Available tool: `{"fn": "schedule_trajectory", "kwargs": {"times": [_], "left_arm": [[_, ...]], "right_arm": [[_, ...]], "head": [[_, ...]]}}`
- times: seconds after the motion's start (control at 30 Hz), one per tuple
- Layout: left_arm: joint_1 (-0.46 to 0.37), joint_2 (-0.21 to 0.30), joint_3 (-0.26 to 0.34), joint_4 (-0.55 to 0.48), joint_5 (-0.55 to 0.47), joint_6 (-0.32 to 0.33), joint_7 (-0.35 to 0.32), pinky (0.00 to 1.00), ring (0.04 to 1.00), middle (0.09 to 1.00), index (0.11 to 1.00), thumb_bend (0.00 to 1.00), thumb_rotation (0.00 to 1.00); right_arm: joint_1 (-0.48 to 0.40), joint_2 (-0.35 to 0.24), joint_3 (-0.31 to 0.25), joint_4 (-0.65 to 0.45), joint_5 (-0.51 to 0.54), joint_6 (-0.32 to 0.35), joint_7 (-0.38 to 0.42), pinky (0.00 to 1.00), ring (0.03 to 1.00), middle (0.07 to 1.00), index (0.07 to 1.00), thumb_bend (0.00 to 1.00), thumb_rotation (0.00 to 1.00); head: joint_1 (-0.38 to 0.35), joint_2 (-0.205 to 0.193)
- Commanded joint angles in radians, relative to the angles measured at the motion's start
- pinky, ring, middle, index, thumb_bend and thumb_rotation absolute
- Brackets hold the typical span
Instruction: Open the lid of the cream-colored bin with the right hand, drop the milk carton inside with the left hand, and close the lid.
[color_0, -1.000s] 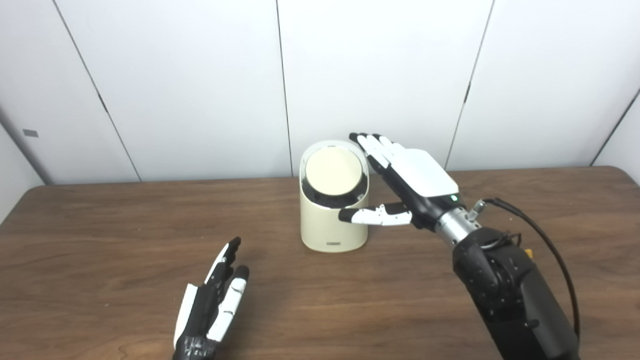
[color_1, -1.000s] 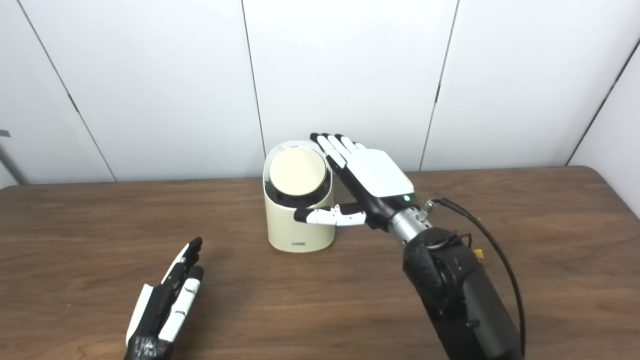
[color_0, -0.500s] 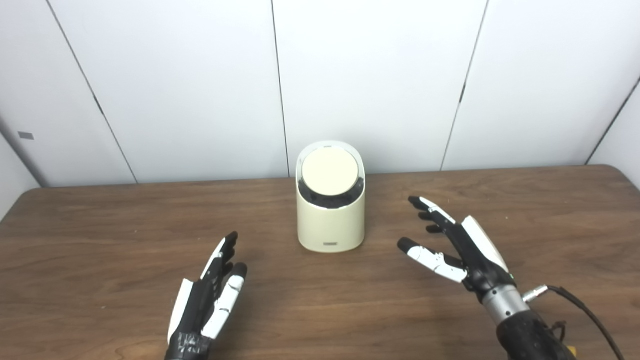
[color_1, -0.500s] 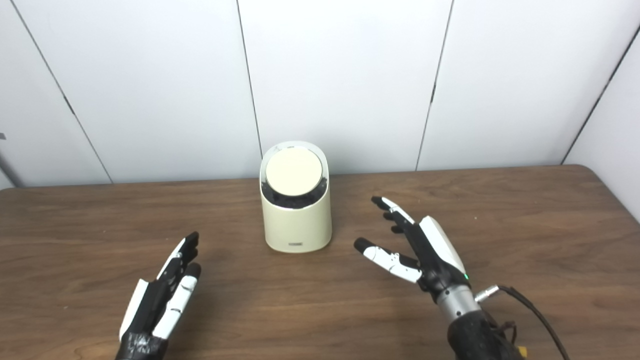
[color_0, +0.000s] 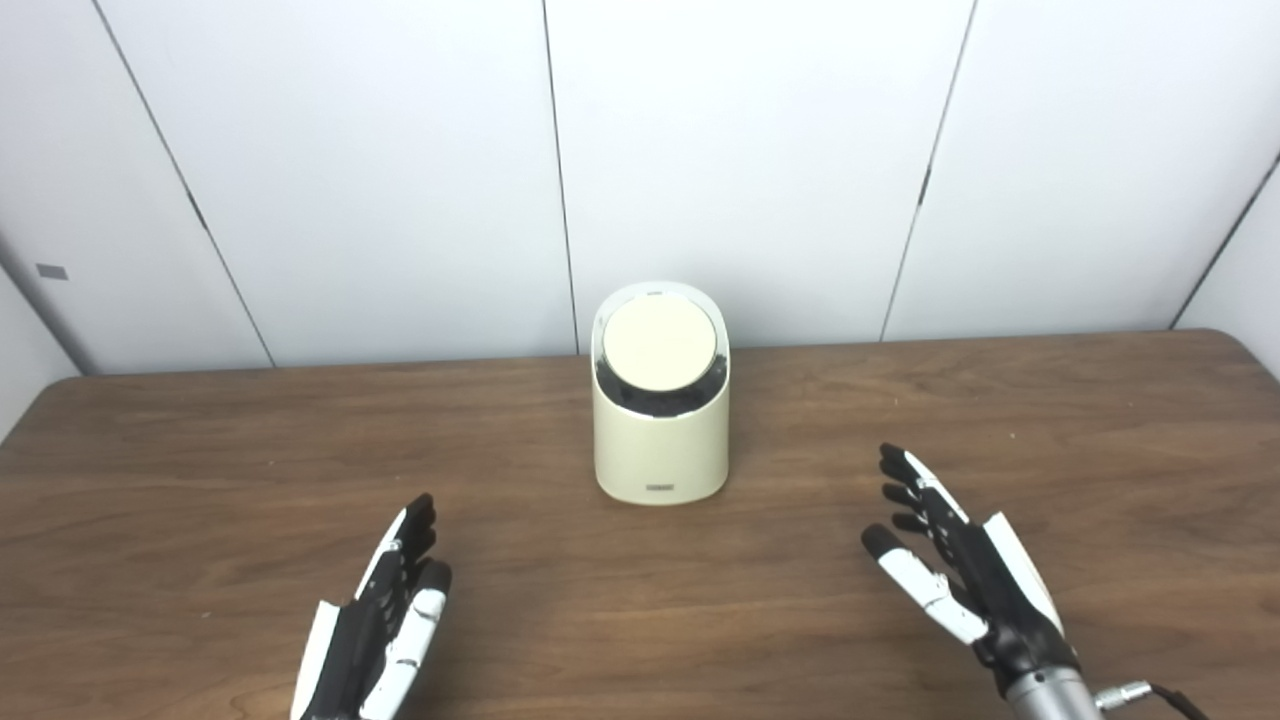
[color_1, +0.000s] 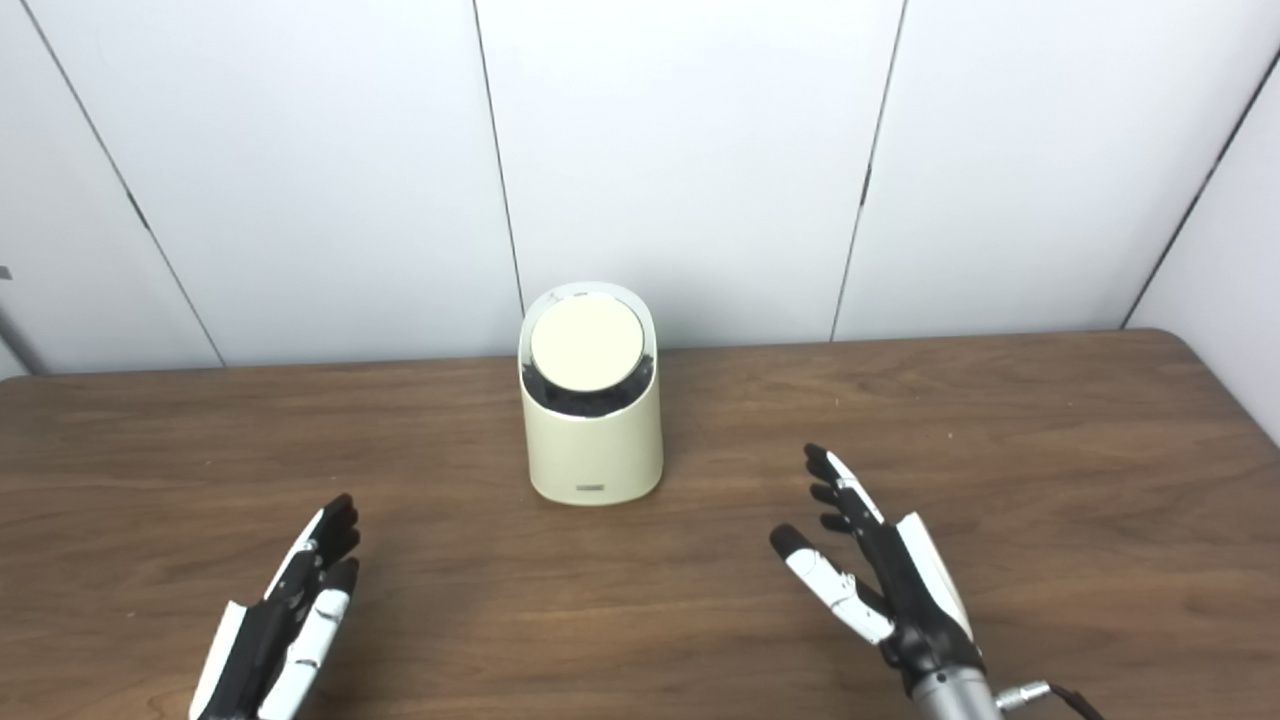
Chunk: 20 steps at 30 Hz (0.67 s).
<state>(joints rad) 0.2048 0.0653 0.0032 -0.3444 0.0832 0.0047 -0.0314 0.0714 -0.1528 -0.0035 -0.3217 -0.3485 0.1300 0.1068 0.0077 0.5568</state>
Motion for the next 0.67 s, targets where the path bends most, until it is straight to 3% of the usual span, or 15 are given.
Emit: {"fn": "schedule_trajectory", "kwargs": {"times": [0.0, 0.47, 0.63], "left_arm": [[0.039, -0.004, 0.009, -0.006, 0.015, -0.063, 0.022, 0.92, 0.94, 0.951, 0.977, 0.45, 0.72], [0.061, 0.01, 0.041, 0.052, 0.004, -0.111, 0.024, 0.9, 0.932, 0.935, 0.963, 0.44, 0.69], [0.068, 0.01, 0.047, 0.063, 0.01, -0.108, 0.019, 0.9, 0.929, 0.938, 0.963, 0.45, 0.7]], "right_arm": [[0.001, 0.001, -0.006, -0.012, 0.018, -0.063, -0.035, 0.83, 0.889, 0.931, 0.949, 0.57, 0.85], [0.085, 0.014, -0.001, -0.004, 0.039, -0.129, -0.093, 0.8, 0.886, 0.934, 0.952, 0.49, 0.81], [0.094, -0.002, -0.006, -0.017, 0.051, -0.135, -0.085, 0.8, 0.879, 0.932, 0.954, 0.49, 0.82]], "head": [[0.001, 0.002], [0.005, 0.02], [0.078, 0.031]]}}
